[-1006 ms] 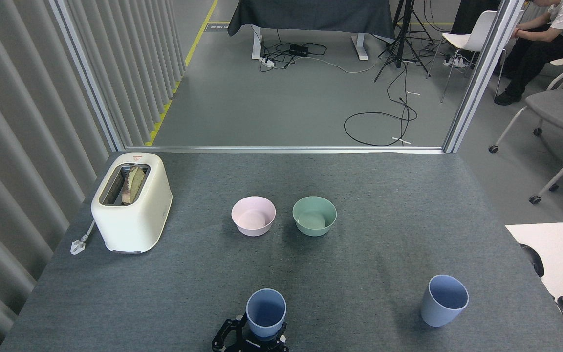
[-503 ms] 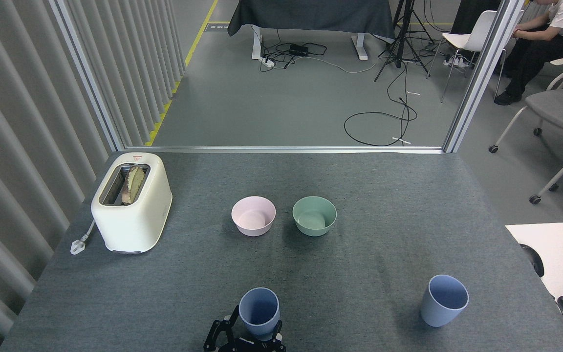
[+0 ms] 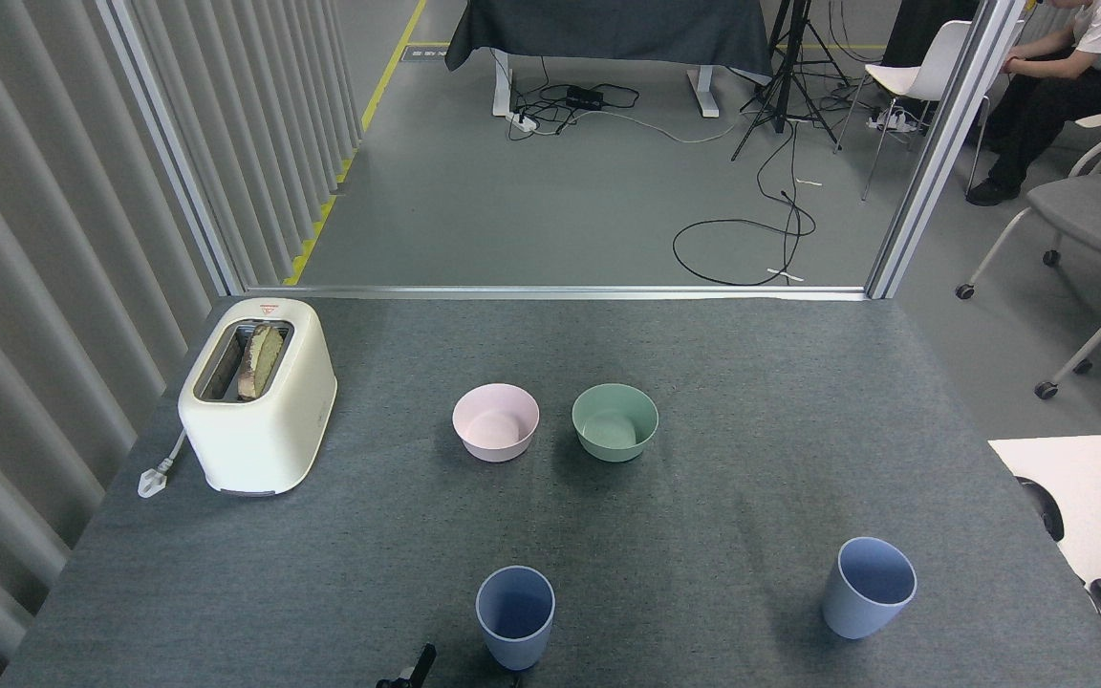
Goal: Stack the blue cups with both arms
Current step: 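Open the left gripper and withdraw it from the cup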
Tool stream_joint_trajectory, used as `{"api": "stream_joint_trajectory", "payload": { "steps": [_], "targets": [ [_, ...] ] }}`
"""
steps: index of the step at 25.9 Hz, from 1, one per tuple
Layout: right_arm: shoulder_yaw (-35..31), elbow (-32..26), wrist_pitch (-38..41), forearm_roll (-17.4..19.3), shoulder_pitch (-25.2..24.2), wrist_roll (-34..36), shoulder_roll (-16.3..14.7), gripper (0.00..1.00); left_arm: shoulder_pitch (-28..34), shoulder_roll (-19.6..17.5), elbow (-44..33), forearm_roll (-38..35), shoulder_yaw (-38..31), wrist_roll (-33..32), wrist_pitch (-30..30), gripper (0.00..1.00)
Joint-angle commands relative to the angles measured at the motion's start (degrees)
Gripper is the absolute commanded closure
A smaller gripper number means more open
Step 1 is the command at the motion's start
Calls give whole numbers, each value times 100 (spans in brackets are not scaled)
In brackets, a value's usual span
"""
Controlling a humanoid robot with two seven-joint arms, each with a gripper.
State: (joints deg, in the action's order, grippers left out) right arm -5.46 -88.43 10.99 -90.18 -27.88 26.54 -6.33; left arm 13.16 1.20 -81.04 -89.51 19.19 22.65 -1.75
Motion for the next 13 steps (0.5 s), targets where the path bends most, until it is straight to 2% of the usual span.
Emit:
{"api": "stream_joint_trajectory", "payload": {
  "steps": [1,4,7,10,13],
  "targets": [
    [1,1,-1,0,2,0,0,0,477,-234,-386,12,-249,3,25,0],
    [-8,19,-1,0,2,0,-9,0,855,-454,-729,56,-565,20,25,0],
    [-113,151,-9,0,11,0,18,0,1250,-665,-1019,522,-1066,20,-19,0],
    [-183,344,-132,-18,108,-44,44,0,1338,-832,-1028,812,-1417,20,-19,0],
    [-271,537,-422,-26,327,-70,9,0,1382,-805,-1011,830,-1804,108,17,0]
  ]
}}
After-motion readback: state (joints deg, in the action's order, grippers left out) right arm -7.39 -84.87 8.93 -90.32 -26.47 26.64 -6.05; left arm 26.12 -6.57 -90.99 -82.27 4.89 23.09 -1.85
